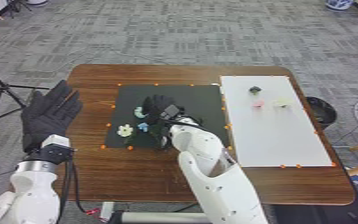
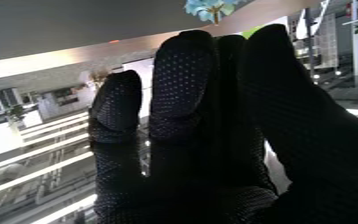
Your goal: Arrange flowers
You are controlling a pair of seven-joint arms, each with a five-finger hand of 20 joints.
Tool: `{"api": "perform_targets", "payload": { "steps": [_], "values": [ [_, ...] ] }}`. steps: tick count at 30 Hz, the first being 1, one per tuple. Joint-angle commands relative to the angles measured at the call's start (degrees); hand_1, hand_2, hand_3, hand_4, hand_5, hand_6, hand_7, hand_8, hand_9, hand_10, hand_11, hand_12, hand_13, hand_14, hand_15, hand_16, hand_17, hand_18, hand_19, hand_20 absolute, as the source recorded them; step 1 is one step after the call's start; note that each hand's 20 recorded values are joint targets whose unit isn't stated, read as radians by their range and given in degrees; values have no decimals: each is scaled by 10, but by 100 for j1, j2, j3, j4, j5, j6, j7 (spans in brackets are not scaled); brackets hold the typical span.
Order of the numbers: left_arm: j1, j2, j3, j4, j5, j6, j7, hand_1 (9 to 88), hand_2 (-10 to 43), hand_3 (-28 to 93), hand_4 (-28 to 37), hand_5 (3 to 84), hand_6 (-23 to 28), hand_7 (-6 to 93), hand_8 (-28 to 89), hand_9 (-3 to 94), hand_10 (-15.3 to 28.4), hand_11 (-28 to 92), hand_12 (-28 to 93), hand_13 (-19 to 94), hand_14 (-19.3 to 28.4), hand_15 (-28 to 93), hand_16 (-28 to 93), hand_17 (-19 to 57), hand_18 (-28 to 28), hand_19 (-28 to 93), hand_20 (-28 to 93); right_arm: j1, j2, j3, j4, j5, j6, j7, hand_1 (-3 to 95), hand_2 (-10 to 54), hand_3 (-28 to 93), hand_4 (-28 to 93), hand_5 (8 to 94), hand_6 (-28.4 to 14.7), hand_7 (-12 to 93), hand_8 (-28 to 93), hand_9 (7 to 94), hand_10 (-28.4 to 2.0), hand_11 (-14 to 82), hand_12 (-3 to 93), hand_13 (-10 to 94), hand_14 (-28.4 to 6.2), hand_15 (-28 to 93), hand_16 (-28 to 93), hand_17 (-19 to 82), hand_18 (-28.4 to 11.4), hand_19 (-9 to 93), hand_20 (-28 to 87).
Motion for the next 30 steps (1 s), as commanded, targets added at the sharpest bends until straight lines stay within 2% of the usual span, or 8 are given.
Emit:
{"api": "perform_targets", "payload": {
  "steps": [1,3,6,12,14,16,22,30],
  "values": [
    [-27,-47,11,31,-2,-99,-45,256,130,682,-283,436,74,104,-88,318,128,167,85,254,139,184,-24,-63,137,323,73,62,350,30,-510,517,-150,454,476,-95,767,-270,634,-3,200,-115,642,-118,138,155,704,-50,587,363,393,-198,820,403],
    [-50,-52,33,39,6,-134,-68,256,130,682,-283,436,74,103,-88,318,128,166,85,254,138,182,-25,-63,137,322,74,27,622,204,-922,940,-390,619,462,-95,774,-263,619,-11,192,-126,625,-123,135,154,696,-61,602,342,388,-199,822,401],
    [-72,-38,42,62,38,-242,-169,256,130,681,-283,436,73,102,-88,318,128,164,83,255,137,177,-26,-62,137,320,75,-17,1031,563,-1251,1001,-297,695,437,-95,774,-243,592,-28,164,-118,599,-137,123,150,687,-72,628,295,380,-206,827,399],
    [-63,-62,26,46,83,-298,-203,255,130,677,-283,427,74,84,-88,313,128,152,75,243,121,152,-34,-58,131,310,71,37,1746,1332,-1361,1614,-614,1436,427,-92,771,-238,556,-38,142,-108,563,-143,107,147,664,-82,639,288,366,-209,826,399],
    [-63,-61,21,43,94,-314,-198,254,130,676,-283,426,75,81,-87,311,128,150,74,239,120,148,-34,-57,129,307,70,-85,1939,1595,-1399,1729,-533,1615,429,-91,769,-236,546,-41,141,-105,552,-147,105,147,659,-84,642,285,362,-209,826,398],
    [-9,-74,9,13,82,-270,-163,254,129,674,-283,426,75,80,-84,311,128,149,74,238,119,145,-33,-57,128,305,70,-186,2092,1813,-1387,1670,-500,1726,435,-91,768,-235,541,-43,140,-103,546,-147,105,148,656,-86,645,280,362,-209,827,397],
    [5,-104,-5,19,65,-235,-165,253,129,676,-283,425,74,79,-82,310,128,149,75,240,124,147,-29,-58,129,307,73,-280,2382,2202,-1157,1652,-570,2092,448,-94,771,-236,536,-44,136,-102,522,-142,90,137,658,-84,651,268,363,-209,828,393],
    [-20,-126,7,24,72,-176,-174,252,130,677,-283,427,74,84,-82,312,128,152,78,243,125,151,-27,-64,133,315,76,-296,2406,2402,-893,1379,-754,1791,505,-95,756,-272,523,-34,127,-106,498,-113,86,115,665,-68,626,332,367,-207,834,380]
  ]
}}
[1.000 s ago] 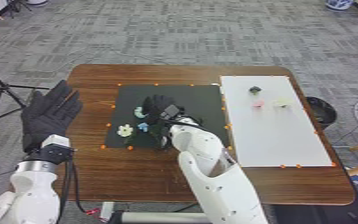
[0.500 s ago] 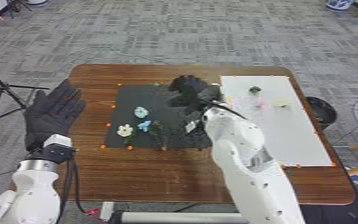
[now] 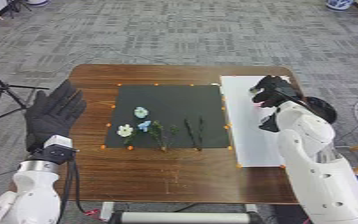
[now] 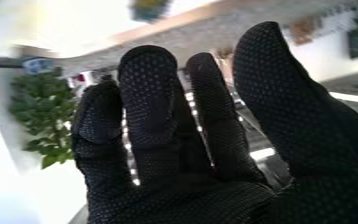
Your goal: Arrange flowers
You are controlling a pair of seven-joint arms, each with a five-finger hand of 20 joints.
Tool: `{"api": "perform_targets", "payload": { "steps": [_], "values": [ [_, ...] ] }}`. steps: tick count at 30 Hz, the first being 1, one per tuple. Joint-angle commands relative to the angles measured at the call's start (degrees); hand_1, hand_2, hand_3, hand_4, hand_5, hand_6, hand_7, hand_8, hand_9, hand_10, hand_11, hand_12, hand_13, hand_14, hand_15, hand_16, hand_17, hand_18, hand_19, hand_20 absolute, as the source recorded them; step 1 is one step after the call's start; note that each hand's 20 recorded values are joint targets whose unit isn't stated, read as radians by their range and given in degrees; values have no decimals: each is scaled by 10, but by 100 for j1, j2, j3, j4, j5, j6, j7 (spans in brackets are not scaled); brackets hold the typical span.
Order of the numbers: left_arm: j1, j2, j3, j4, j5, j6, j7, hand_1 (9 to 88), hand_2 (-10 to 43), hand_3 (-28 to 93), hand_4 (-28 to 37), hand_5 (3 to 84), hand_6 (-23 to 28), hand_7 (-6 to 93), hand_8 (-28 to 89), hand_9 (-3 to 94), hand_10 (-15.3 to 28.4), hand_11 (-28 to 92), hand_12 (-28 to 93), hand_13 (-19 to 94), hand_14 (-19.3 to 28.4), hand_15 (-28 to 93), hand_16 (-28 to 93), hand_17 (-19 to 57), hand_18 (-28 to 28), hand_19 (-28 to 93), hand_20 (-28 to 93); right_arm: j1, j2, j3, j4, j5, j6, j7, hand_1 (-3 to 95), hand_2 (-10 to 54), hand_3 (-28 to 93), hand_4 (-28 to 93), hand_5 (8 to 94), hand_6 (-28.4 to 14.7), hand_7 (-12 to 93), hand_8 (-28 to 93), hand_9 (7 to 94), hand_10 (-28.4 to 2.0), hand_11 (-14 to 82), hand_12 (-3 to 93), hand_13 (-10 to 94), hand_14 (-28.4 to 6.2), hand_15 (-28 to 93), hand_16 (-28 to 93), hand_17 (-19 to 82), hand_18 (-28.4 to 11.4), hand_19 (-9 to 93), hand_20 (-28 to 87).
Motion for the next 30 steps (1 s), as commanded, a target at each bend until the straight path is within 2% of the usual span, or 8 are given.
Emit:
{"api": "perform_targets", "payload": {
  "steps": [1,4,8,11,14,16,21,30],
  "values": [
    [24,-52,23,-29,6,93,-3,254,130,676,-283,428,75,85,-82,311,128,153,78,241,123,150,-28,-64,133,315,76,-21,23,75,283,-379,-93,-170,511,-95,752,-275,521,-32,128,-107,497,-111,86,114,665,-66,623,338,368,-206,834,379],
    [21,-41,65,-40,-180,160,75,257,129,675,-283,423,75,85,-82,280,119,144,77,215,109,138,-31,-65,134,317,76,60,-9,-39,546,-566,159,-110,520,-95,746,-279,517,-28,132,-109,489,-110,86,112,666,-59,616,347,372,-202,833,378],
    [17,-50,51,-41,-29,145,17,259,129,674,-283,413,73,88,-81,249,109,142,78,188,99,126,-29,-67,134,317,76,106,-28,-46,761,-547,316,-81,519,-95,738,-281,515,-23,142,-112,488,-106,89,111,672,-55,618,346,380,-197,837,376],
    [50,-56,27,-51,-46,96,5,263,132,665,-283,414,74,90,-81,268,117,150,81,205,105,132,-25,-68,134,317,77,73,-40,35,840,-669,291,-409,529,-95,721,-282,545,-11,157,-120,519,-92,101,112,682,-54,619,344,386,-195,840,375],
    [77,-51,35,-67,-50,121,5,258,135,665,-283,417,74,91,-82,285,121,154,81,217,112,139,-24,-67,135,317,77,48,-18,-6,850,-679,335,-377,554,-95,698,-283,621,1,179,-131,622,-94,130,128,697,-46,602,359,389,-196,836,383],
    [82,-92,39,-85,-46,199,-18,257,135,666,-283,419,75,91,-83,286,121,154,82,215,111,138,-25,-67,135,317,77,51,0,-58,884,-721,453,-334,570,-95,675,-283,663,0,215,-57,669,-97,151,148,708,-47,597,363,395,-197,834,394],
    [133,-108,25,-87,-70,184,-2,257,134,671,-283,419,75,91,-83,282,123,150,82,195,106,129,-26,-68,135,320,78,-51,9,-51,818,-718,596,-328,606,-95,629,-283,724,0,352,26,746,-84,100,252,724,-49,604,359,408,-198,836,408],
    [115,-58,1,-65,-65,119,1,256,133,671,-283,417,75,89,-82,280,122,149,83,193,106,127,-23,-69,135,320,76,-304,60,-350,59,-340,1253,-471,602,-95,660,-283,739,-4,382,68,771,-82,70,279,737,-47,601,359,417,-199,842,408]
  ]
}}
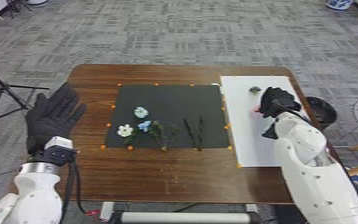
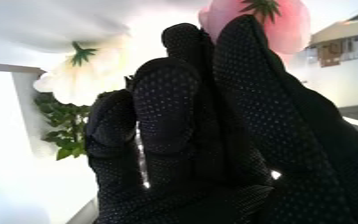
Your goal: Arrange flowers
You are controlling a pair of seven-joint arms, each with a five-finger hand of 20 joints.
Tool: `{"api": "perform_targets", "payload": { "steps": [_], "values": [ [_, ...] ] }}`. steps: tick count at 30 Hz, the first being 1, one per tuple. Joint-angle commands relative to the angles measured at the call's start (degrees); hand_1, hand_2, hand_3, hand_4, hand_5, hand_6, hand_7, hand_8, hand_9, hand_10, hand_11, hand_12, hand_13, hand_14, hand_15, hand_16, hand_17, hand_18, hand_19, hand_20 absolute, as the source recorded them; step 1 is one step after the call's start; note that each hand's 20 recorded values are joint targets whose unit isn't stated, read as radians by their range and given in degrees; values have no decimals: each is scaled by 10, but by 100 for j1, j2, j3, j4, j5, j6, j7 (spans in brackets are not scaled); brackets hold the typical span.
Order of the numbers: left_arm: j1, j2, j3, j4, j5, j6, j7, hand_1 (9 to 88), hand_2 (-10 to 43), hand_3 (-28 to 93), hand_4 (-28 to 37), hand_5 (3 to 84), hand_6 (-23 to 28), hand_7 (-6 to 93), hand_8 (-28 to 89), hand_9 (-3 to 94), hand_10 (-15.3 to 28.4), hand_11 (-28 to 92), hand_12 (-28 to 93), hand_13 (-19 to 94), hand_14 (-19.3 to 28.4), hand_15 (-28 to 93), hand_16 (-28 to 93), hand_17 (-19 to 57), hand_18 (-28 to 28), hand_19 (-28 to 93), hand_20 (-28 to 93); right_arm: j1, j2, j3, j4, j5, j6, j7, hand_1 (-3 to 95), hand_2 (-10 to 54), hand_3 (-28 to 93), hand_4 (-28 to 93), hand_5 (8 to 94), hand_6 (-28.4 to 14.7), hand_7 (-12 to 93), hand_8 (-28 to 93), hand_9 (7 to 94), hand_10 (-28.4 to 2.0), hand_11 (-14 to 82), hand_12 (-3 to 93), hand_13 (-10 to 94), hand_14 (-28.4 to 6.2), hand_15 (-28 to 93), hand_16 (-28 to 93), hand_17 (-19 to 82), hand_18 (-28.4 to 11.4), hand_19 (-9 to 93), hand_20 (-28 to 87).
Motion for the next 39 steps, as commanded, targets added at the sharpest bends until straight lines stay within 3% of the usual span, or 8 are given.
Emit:
{"api": "perform_targets", "payload": {
  "steps": [1,7,13,15,28,34,36,39],
  "values": [
    [49,-2,-35,-14,3,-46,-22,257,133,671,-283,416,76,89,-82,280,122,149,83,193,106,127,-23,-69,135,320,76,-233,28,-369,-767,238,718,-196,602,-95,662,-283,740,-5,382,69,771,-82,69,281,737,-47,601,360,417,-199,843,408],
    [83,-3,-80,-9,-5,-66,-26,255,132,674,-283,416,76,88,-81,283,123,150,83,199,109,129,-23,-68,134,319,76,-100,-422,-967,-1101,449,644,-596,599,-95,672,-283,740,-6,382,74,772,-82,66,284,738,-45,600,364,418,-199,844,407],
    [5,7,-15,0,-29,-35,-23,256,132,671,-283,418,75,90,-82,286,123,152,83,200,109,131,-23,-69,135,320,76,14,-954,-1508,-951,489,835,-1127,597,-95,675,-283,738,-4,383,74,770,-82,66,283,736,-47,599,367,416,-199,845,406],
    [-62,22,43,15,-57,26,-17,257,132,670,-283,416,75,91,-82,286,123,151,83,201,110,132,-23,-69,135,320,77,29,-1070,-1625,-887,444,905,-1168,595,-95,676,-283,737,-3,385,74,777,-77,67,286,736,-47,598,367,416,-199,845,406],
    [-124,64,68,25,-31,20,-52,257,133,670,-283,415,76,91,-82,283,122,149,83,204,111,138,-24,-68,135,318,77,-134,-1474,-1798,-781,367,259,-1028,581,-95,689,-282,727,-4,390,63,775,-77,63,292,732,-47,595,366,412,-200,844,406],
    [-71,81,70,-10,-202,139,38,260,138,661,-283,416,77,90,-81,285,123,151,83,209,113,140,-24,-68,135,320,78,-199,-1651,-1894,-589,143,100,-1054,580,-95,689,-281,725,-5,385,52,773,-78,68,286,732,-51,595,364,412,-200,843,405],
    [-81,78,69,3,-192,125,25,259,138,663,-283,416,78,89,-81,288,124,153,84,209,113,141,-24,-69,137,324,79,-210,-1716,-1915,-506,-9,104,-1148,580,-95,689,-281,726,-5,385,50,772,-79,69,285,731,-51,596,362,412,-200,843,405],
    [-130,106,91,33,-333,82,45,255,138,668,-283,417,79,92,-81,288,125,154,85,213,119,149,-22,-70,137,328,80,-194,-1758,-1916,-430,53,11,-1086,579,-95,689,-280,726,-5,385,48,773,-79,70,284,731,-52,596,361,411,-200,843,404]
  ]
}}
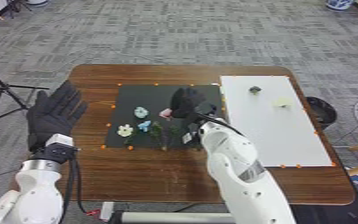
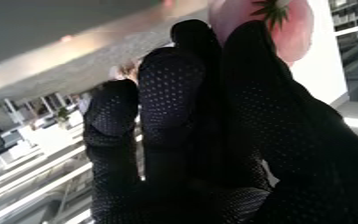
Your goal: Arrange flowers
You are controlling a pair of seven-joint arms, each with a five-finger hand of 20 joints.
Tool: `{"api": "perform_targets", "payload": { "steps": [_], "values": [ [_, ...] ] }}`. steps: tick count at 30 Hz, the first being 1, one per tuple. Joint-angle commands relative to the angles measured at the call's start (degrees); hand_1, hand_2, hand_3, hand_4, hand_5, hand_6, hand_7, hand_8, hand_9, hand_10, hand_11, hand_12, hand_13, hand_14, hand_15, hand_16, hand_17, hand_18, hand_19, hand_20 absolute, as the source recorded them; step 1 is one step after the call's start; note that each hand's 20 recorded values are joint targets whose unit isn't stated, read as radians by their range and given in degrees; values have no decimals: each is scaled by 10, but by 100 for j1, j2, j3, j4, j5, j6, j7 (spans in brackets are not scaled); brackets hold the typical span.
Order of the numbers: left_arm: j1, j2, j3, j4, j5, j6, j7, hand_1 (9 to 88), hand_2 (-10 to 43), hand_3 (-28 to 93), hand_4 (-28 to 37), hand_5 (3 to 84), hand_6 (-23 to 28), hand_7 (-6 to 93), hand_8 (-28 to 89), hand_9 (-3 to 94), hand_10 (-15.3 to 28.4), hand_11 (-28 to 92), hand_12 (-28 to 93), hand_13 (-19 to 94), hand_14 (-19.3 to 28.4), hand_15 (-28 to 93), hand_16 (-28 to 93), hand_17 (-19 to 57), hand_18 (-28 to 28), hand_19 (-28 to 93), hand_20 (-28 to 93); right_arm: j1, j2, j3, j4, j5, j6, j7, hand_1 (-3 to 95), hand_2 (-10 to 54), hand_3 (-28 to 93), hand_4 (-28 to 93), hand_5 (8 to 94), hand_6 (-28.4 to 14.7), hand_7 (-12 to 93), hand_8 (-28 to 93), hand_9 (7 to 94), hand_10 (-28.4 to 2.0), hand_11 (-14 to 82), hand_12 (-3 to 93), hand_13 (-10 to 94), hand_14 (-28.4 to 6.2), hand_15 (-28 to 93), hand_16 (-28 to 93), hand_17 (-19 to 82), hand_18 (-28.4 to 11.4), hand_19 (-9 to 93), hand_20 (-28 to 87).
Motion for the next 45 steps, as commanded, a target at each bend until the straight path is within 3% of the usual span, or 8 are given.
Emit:
{"api": "perform_targets", "payload": {
  "steps": [1,4,6,13,28,35,42,45],
  "values": [
    [3,41,7,-5,-187,43,41,256,138,669,-283,418,80,93,-81,288,125,154,85,212,120,151,-21,-70,138,329,80,-66,-258,-88,273,-279,-164,-59,578,-95,690,-280,727,-5,383,44,772,-79,71,285,730,-52,595,361,411,-199,842,404],
    [21,50,-22,-14,-190,52,47,257,139,668,-283,421,80,94,-81,288,125,154,85,213,121,153,-22,-70,138,330,78,-48,-266,-73,324,-335,-77,-24,577,-95,690,-277,728,-4,378,36,771,-78,71,285,730,-53,594,359,410,-201,839,402],
    [43,47,-23,-55,-328,178,59,258,140,665,-283,423,81,94,-81,290,126,155,85,217,122,155,-22,-71,139,331,78,-31,-280,-49,342,-259,-111,17,577,-95,690,-276,725,-4,373,28,769,-79,71,284,729,-51,592,360,409,-201,838,401],
    [82,25,-36,-61,-399,146,99,258,142,671,-283,432,82,100,-84,299,129,164,86,228,123,168,-25,-71,141,339,81,12,-300,14,413,-232,-106,74,574,-95,689,-274,714,-7,319,2,738,-87,95,257,718,-53,576,371,401,-199,826,393],
    [56,22,-45,-28,-391,120,78,257,143,673,-283,434,83,102,-85,302,129,169,84,231,128,175,-29,-70,141,340,80,-37,-289,119,405,-106,-277,223,532,-95,713,-265,687,-16,238,-14,678,-116,153,156,704,-59,573,369,390,-203,817,389],
    [64,69,-58,-30,-381,79,72,258,144,672,-283,434,83,102,-85,307,131,169,85,239,135,189,-30,-71,142,342,81,-78,-255,87,298,-60,-313,245,513,-95,731,-267,677,-16,218,-14,672,-121,149,154,699,-63,574,364,388,-204,815,387],
    [27,-18,-15,-24,-323,36,61,257,143,673,-283,433,84,100,-84,308,132,168,87,240,135,191,-30,-71,142,343,81,122,143,367,137,-105,297,128,469,-95,752,-253,650,-17,202,-44,645,-128,139,153,695,-74,599,302,387,-204,817,382],
    [49,-41,-37,-43,-270,1,89,258,143,671,-283,435,83,99,-85,310,131,163,83,242,131,181,-36,-70,143,340,79,344,409,708,302,130,312,459,434,-86,768,-236,634,-12,191,-113,626,-126,126,147,690,-78,606,281,382,-201,814,378]
  ]
}}
